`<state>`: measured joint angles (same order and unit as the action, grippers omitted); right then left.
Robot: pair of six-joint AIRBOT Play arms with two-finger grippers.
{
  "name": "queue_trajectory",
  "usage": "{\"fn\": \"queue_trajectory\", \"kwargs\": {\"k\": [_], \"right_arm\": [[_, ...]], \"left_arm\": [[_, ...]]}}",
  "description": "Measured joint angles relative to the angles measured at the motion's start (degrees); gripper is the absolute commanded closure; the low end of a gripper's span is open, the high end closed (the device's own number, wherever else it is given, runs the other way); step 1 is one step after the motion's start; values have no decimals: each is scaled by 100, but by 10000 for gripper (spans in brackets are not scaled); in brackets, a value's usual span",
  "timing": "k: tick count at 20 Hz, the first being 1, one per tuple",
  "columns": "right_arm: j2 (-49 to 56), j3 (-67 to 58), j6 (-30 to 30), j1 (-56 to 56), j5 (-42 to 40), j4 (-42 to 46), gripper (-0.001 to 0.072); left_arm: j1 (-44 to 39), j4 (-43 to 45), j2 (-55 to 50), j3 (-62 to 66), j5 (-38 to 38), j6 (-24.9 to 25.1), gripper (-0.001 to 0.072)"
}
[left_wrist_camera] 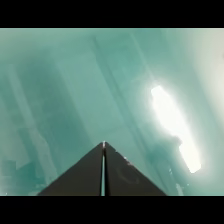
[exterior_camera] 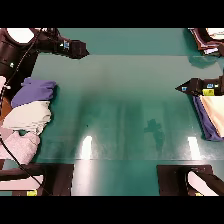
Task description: Fold the shirts.
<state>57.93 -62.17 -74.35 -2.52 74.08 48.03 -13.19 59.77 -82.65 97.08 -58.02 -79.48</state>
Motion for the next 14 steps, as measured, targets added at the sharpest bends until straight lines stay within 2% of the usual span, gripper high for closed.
{"fn": "queue_trajectory", "kwargs": {"k": [14], "right_arm": [[0,0,0,11,151,0,693]], "left_arm": [[-2,0,0,0,59,-4,681]]}}
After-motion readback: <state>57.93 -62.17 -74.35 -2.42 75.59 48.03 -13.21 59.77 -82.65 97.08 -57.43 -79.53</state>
